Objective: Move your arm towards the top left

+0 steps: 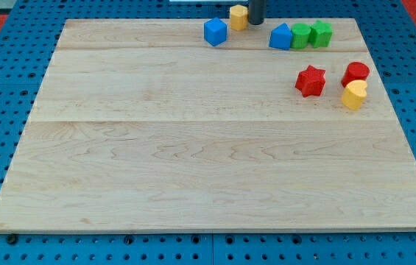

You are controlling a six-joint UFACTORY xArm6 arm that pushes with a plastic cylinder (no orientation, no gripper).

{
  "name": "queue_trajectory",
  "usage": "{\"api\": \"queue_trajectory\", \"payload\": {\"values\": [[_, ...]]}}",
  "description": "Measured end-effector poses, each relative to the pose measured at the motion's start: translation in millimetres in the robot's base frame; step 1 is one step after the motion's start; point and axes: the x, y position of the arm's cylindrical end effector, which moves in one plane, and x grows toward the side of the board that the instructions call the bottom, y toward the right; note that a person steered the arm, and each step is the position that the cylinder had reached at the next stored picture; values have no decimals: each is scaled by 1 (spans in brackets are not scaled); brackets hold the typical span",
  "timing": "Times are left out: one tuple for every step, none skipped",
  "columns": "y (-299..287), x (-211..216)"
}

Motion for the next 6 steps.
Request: {"api": "queue_trajectory", "payload": {"values": [[-31, 52], [-66, 70], [-126, 76], [-204, 80], [-251, 69], [-273, 68]]}}
